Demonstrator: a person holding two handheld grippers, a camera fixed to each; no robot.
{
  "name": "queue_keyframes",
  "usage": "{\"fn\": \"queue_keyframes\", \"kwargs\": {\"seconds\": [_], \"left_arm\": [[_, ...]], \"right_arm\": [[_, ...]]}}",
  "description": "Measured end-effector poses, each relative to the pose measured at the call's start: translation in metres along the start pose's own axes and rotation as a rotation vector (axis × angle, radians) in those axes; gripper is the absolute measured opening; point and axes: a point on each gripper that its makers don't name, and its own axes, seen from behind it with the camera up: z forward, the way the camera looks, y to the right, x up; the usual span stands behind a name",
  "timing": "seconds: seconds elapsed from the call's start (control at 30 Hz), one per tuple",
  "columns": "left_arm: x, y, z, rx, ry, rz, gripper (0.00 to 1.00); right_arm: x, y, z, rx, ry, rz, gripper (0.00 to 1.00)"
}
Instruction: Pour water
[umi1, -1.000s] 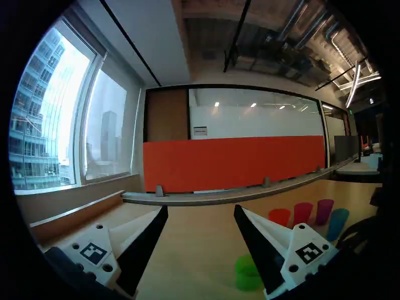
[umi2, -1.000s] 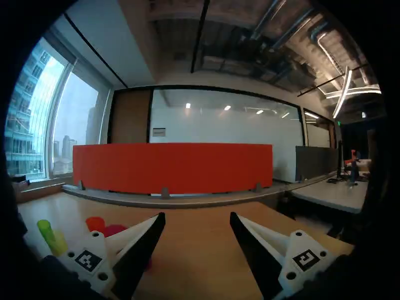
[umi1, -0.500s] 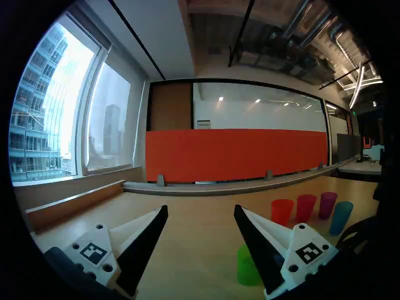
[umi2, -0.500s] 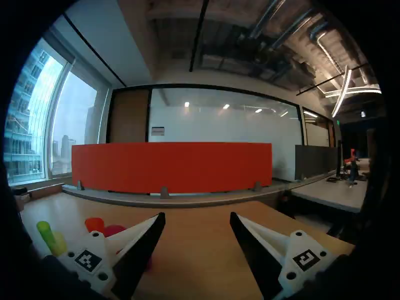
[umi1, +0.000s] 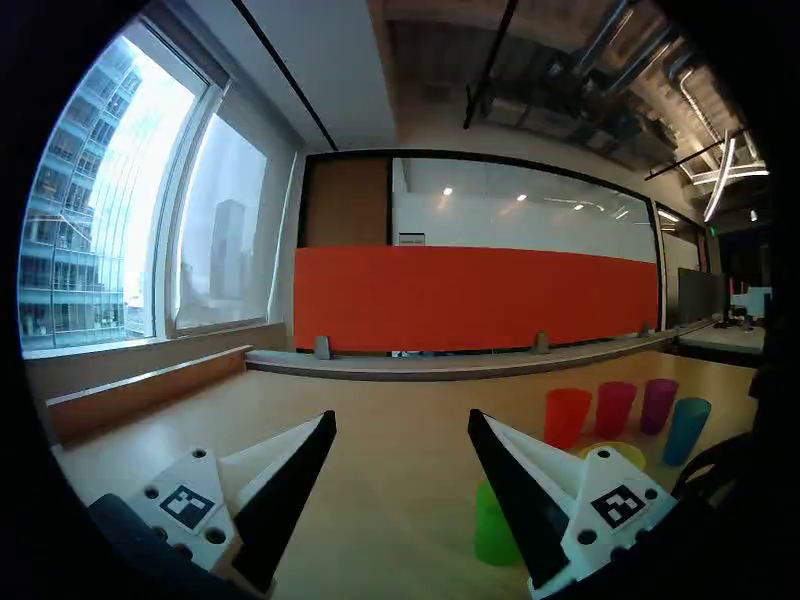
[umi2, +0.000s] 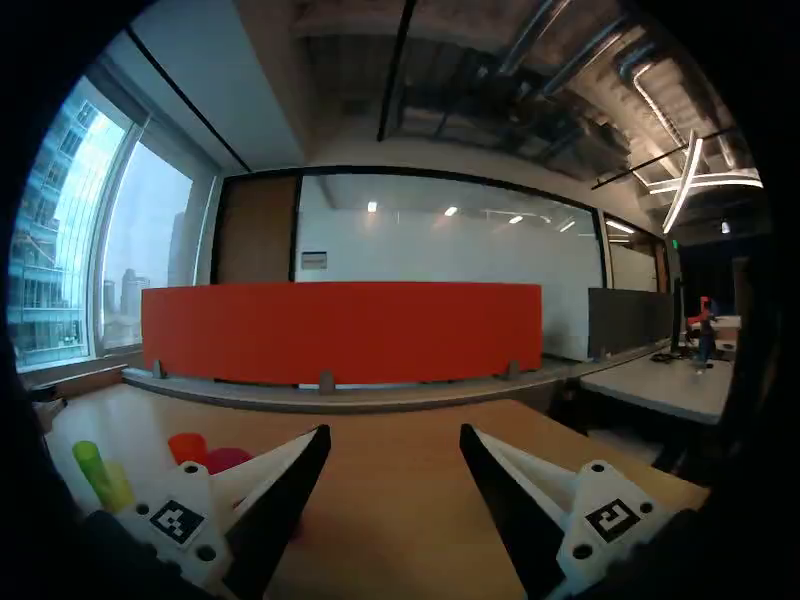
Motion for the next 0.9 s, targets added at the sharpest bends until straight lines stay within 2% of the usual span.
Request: {"fn": "queue_keyframes", "kwargs": {"seconds": [0.3,0.7,0.9], "left_arm": [[-0.003,-0.001,0.004,-0.004,-0.002,-0.036,0.98],[-0.010,0.006,0.005,-0.011,-0.027,0.012,0.98],[-0.010,0.007,0.005,-0.015,-0.031,0.016,0.98]], "right_arm": [[-0.003,0.002,-0.001,-0.003,-0.003,0.002,1.00],[-0.007,0.002,-0.002,-0.004,-0.008,0.013,1.00],[-0.007,0.004,-0.003,-0.003,-0.007,0.020,1.00]]}}
